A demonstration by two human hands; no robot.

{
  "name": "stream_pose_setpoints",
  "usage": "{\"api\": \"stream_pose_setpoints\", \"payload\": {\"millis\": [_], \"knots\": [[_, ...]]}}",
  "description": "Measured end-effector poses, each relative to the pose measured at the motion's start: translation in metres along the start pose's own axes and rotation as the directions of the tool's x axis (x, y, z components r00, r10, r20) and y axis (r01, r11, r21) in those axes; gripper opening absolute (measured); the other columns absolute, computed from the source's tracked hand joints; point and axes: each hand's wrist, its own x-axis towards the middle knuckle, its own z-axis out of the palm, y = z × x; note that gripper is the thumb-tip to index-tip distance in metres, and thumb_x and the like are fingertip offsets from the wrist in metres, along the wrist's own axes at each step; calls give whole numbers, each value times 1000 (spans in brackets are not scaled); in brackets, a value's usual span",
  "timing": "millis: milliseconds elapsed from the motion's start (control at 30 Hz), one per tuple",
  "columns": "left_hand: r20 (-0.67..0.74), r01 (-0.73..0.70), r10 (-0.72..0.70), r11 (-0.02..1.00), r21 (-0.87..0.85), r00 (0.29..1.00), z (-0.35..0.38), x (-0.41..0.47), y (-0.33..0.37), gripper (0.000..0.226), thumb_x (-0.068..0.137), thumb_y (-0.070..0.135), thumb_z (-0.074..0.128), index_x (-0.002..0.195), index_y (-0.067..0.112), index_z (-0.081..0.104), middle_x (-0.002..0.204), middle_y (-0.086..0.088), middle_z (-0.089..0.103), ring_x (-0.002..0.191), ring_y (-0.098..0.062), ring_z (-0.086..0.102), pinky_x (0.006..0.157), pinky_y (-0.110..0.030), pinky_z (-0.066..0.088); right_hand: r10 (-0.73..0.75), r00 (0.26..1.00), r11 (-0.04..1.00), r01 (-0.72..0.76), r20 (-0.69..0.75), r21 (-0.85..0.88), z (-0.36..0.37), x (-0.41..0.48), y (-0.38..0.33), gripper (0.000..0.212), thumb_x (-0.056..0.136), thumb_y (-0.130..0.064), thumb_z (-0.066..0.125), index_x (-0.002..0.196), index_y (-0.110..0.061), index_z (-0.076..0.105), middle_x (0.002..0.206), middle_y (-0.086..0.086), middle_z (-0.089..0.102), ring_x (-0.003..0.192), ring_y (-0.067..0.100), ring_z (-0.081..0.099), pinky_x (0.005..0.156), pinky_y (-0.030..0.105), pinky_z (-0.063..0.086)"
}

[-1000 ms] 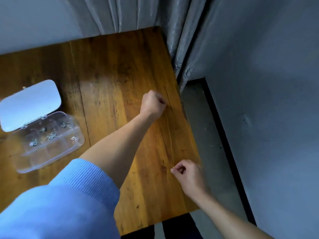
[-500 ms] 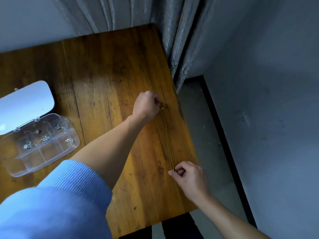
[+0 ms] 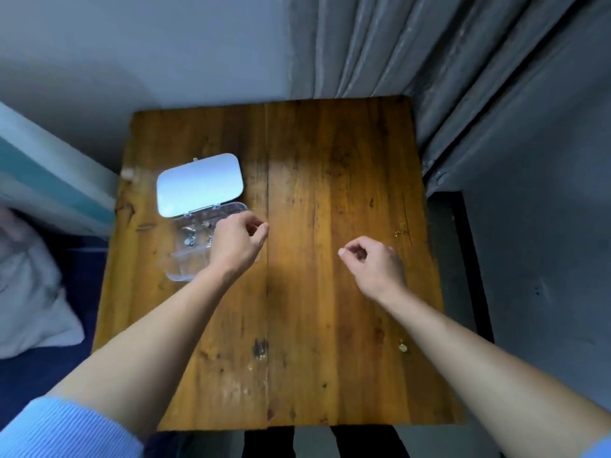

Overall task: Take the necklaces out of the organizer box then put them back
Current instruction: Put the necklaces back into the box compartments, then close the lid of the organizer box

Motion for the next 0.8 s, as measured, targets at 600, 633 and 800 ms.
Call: {"api": "stream_pose_setpoints", "payload": {"millis": [600,633,800], "knots": [[116,252,-230,935,-249,966,-80,24,-195,26,90,27,65,103,6,72,82,-13,71,77,-33,68,76,-47,57,193,981,972,-192,6,136,143,140,-183,51,87,-24,68,134,-13,51,135,9,54,114,29,56,92,45,54],[123,234,-209,938,-256,970,-80,28,-196,24,90,25,64,101,5,73,82,-13,71,77,-33,69,75,-48,58,215,977,966,-212,-7,150,147,147,-188,52,88,-22,68,135,-13,49,137,10,53,116,30,55,91,45,55],[152,190,-153,941,-279,977,-88,41,-201,24,93,22,62,102,4,74,82,-12,73,66,-27,71,62,-41,61,296,952,940,-275,-82,203,155,165,-199,46,87,-11,68,130,-13,54,126,8,55,96,24,53,64,26,56]]}}
